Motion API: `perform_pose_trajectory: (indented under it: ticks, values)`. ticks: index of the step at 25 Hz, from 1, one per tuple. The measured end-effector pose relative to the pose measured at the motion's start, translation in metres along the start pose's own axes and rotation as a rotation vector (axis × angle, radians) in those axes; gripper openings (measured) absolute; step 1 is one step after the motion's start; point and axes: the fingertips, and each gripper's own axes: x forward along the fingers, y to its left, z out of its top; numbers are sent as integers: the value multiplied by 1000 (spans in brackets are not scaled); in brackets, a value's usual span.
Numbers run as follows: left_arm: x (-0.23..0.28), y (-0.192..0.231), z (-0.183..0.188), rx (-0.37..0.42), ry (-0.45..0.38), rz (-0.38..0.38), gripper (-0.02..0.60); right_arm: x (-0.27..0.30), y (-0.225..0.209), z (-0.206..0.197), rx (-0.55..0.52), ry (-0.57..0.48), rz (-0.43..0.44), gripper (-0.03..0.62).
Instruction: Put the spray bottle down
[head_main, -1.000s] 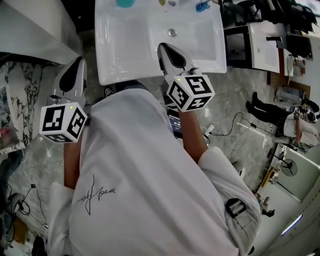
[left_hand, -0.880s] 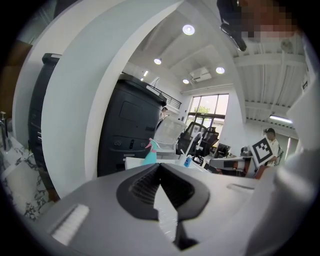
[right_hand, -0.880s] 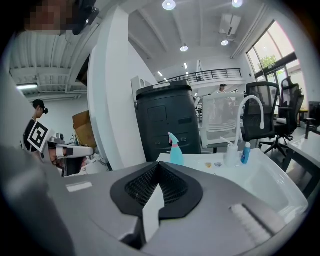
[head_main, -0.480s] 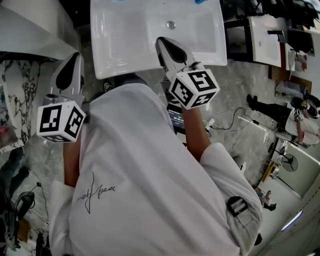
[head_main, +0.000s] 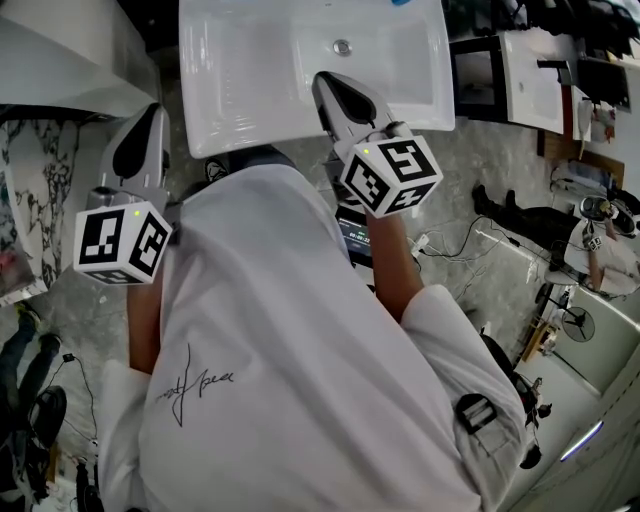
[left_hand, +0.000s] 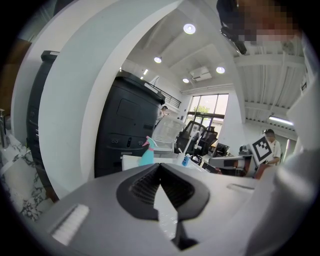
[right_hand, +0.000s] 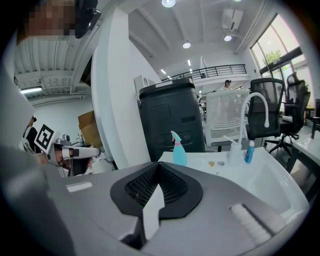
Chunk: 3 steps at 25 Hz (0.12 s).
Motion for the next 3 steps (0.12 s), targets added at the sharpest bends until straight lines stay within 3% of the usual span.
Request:
perform_pose_trajectory:
  ticks: [3]
  values:
    - [1,-1,-2,-6,3,-4,3,0,-1,-2,1,7,1,-6]
